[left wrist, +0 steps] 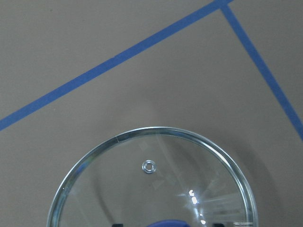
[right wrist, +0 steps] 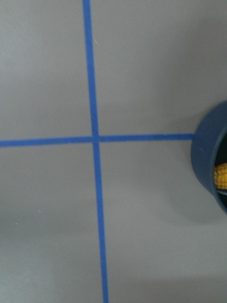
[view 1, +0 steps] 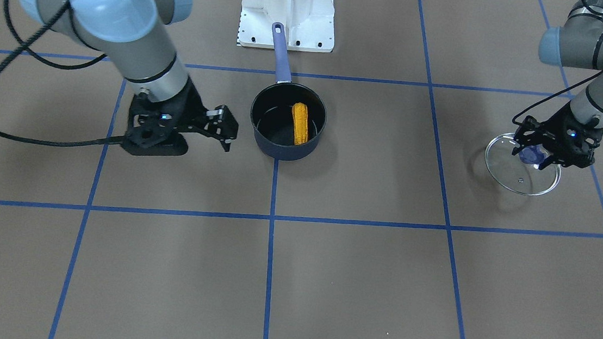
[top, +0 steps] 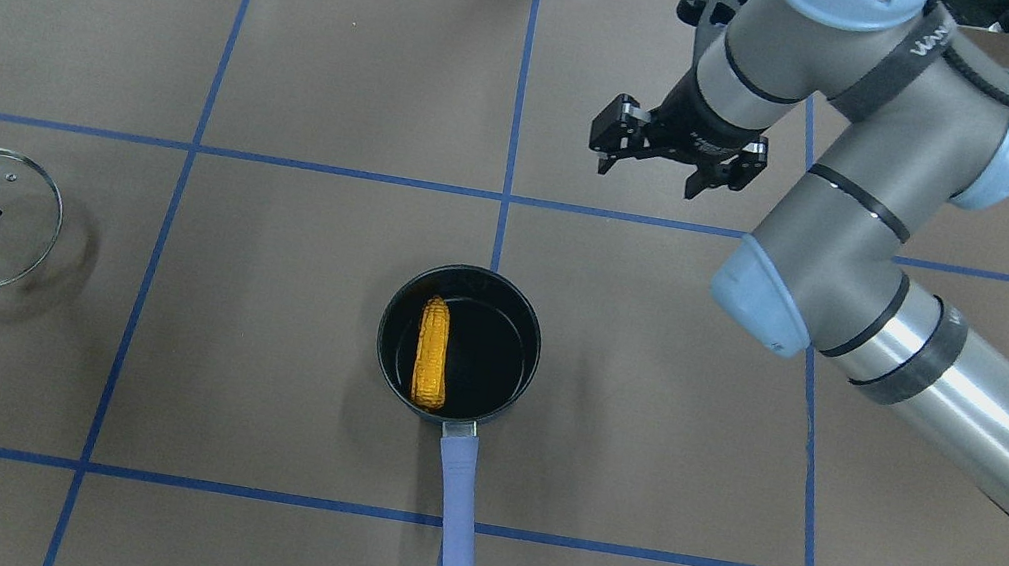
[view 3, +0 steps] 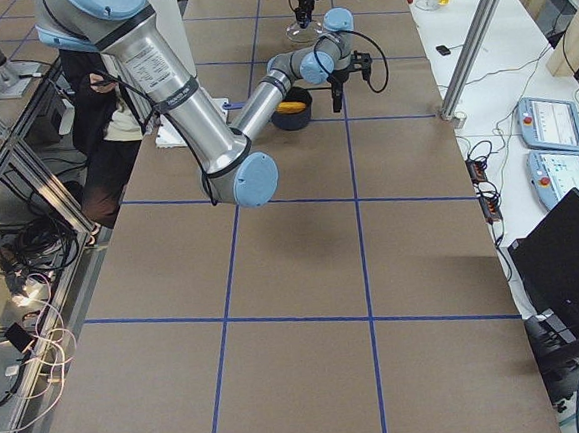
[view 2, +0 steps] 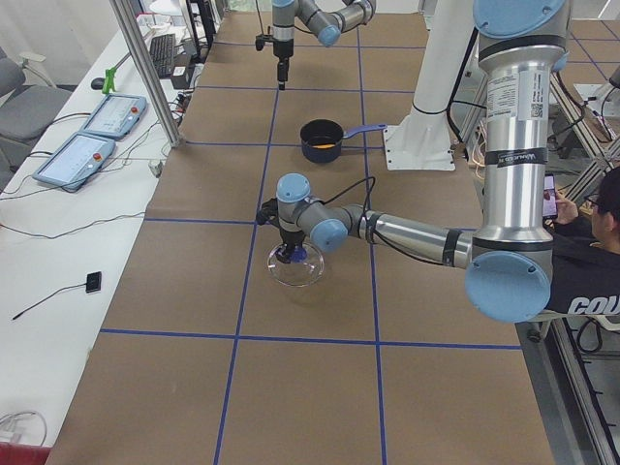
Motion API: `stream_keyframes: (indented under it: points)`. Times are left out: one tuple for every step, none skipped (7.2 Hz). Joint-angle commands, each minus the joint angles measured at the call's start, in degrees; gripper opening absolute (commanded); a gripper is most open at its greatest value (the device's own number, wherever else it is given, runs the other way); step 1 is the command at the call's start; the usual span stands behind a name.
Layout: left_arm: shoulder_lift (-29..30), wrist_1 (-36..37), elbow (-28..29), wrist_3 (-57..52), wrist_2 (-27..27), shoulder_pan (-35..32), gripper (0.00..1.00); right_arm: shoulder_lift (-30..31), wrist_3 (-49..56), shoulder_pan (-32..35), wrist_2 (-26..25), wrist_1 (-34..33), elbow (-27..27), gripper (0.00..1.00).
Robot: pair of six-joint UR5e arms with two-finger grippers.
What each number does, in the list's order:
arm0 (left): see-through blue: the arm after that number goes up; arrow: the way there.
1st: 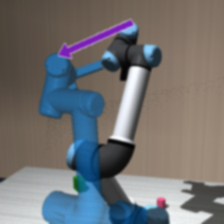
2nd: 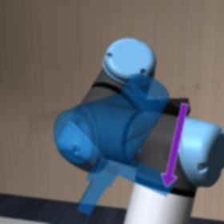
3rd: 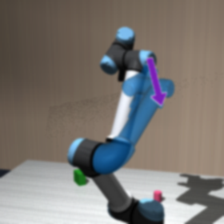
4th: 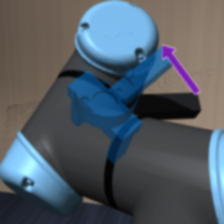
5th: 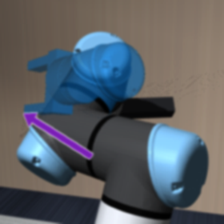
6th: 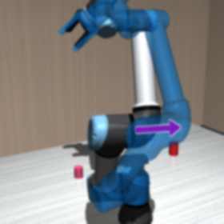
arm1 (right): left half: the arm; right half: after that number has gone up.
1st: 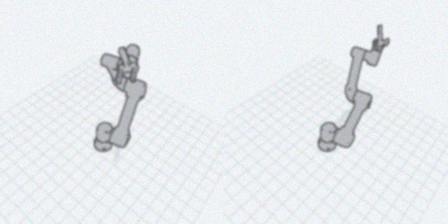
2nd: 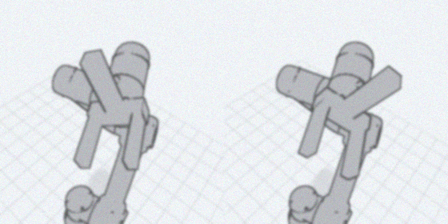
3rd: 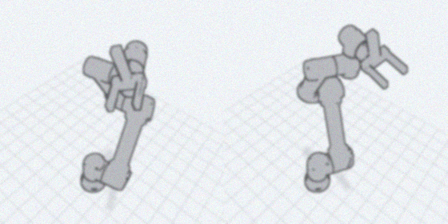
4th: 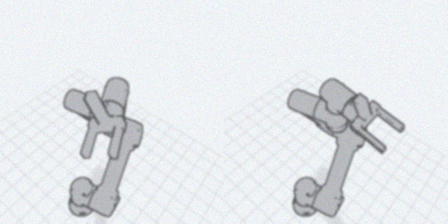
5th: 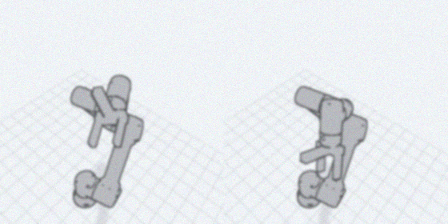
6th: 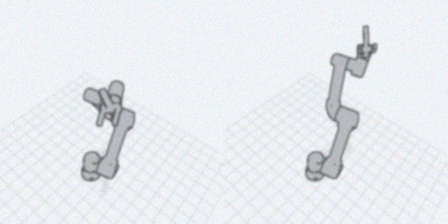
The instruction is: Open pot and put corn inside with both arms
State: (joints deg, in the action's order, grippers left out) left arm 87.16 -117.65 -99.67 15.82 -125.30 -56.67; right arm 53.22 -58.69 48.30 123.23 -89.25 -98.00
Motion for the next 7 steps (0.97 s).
stream_keyframes:
  points:
    - [0.03,-0.03,1.15,-0.7,-0.03,-0.29,0.59,6.26,12.84,6.17,0.25,0.39,-0.79,1.0]
    - [0.2,-0.03,1.5,-0.7,-0.12,-0.29,0.59,7.85,18.12,9.5,2.86,0.22,0.08,1.0]
    - [0.2,-0.03,1.59,-0.7,-0.12,-0.2,0.59,10.3,23.48,13.88,7.59,0.48,1.31,1.0]
    - [0.29,-0.03,1.76,-0.7,-0.12,-0.2,0.59,13.11,30.15,17.41,10.51,0.57,1.93,1.0]
    - [0.46,-0.03,2.11,-0.7,-0.12,-0.11,0.59,14.71,34.91,19.79,12.1,0.66,3.42,1.0]
    - [0.64,-0.03,2.38,-0.7,-0.12,-0.11,0.59,15.42,37.05,21.38,13.6,0.66,4.39,1.0]
    - [0.73,-0.03,2.55,-0.7,-0.03,-0.02,0.59,15.86,37.42,21.83,14.05,0.66,4.75,1.0]
